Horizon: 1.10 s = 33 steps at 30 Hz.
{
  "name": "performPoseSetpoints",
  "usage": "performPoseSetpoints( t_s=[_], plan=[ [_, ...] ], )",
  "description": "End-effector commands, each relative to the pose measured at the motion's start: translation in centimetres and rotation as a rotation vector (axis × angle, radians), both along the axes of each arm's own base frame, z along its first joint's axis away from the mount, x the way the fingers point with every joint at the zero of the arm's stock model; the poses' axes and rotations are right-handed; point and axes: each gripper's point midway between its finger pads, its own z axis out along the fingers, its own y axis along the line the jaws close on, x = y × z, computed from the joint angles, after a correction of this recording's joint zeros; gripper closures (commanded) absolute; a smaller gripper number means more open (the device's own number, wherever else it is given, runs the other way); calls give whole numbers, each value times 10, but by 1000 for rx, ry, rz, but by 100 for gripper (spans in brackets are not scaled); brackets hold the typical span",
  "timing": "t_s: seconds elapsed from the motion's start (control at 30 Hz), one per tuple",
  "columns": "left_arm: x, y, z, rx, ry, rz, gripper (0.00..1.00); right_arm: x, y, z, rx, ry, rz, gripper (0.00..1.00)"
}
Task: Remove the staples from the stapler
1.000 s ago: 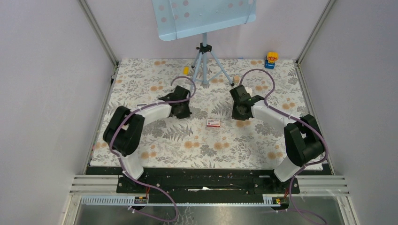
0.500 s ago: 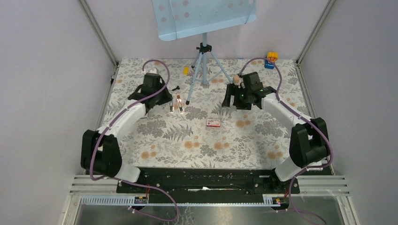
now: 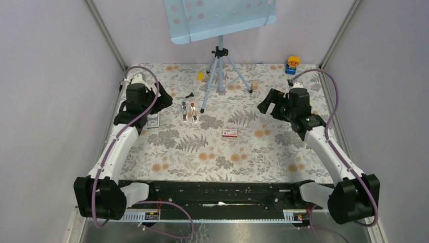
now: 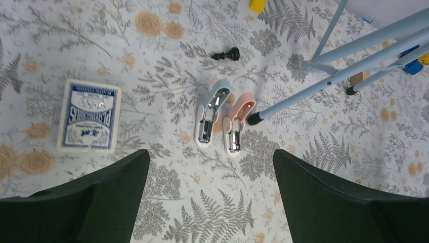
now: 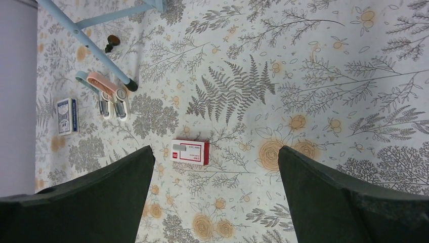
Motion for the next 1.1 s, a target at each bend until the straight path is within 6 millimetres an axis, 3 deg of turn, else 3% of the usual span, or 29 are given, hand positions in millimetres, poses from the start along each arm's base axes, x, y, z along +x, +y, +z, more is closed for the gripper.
performPoseSetpoints(
  t_s=[0.0, 0.43, 1.07],
  plan=[
    [-2, -1, 8, -19, -64, -1, 1, 7, -8, 24, 44, -166, -73, 0],
    [-10, 11, 6, 10, -119, 53, 1, -3, -43, 44, -62, -410, -178, 0],
    [-12, 10, 11, 32, -152, 24, 1, -10, -56, 29, -144, -397, -198, 0]
  ],
)
